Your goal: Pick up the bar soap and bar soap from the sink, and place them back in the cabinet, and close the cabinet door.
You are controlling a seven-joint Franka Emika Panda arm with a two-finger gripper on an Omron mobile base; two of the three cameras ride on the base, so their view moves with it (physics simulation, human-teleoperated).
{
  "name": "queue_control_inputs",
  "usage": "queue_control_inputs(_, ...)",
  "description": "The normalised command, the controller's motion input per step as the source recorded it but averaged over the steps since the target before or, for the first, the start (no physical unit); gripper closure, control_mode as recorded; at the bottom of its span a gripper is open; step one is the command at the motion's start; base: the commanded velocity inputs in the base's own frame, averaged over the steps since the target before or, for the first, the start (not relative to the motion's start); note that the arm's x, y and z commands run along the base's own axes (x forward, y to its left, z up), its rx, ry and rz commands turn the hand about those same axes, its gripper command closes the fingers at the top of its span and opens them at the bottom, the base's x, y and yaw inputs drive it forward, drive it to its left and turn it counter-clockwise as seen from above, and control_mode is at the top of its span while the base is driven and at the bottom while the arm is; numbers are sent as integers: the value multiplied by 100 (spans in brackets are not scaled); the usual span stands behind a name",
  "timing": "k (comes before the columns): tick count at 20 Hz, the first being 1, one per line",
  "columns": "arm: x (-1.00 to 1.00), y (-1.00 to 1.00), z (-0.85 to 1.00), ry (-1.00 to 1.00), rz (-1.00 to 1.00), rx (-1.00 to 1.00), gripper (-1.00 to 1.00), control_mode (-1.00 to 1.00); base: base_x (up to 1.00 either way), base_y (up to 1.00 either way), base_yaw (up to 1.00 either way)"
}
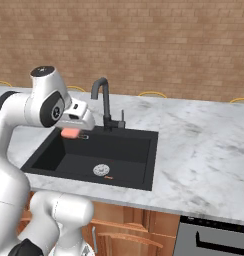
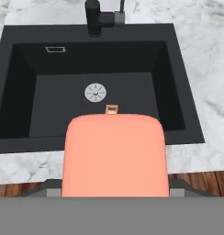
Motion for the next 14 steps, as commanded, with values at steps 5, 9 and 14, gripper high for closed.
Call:
queue_control_inputs(5, -11, 0, 11, 0, 0, 0, 100, 100, -23, 0, 0)
queue_control_inputs(9, 0, 0, 0, 0, 0, 0, 100, 100, -65, -12, -11)
queue_control_inputs(14, 0, 0, 0, 0, 0, 0, 100, 100, -51, -12, -31)
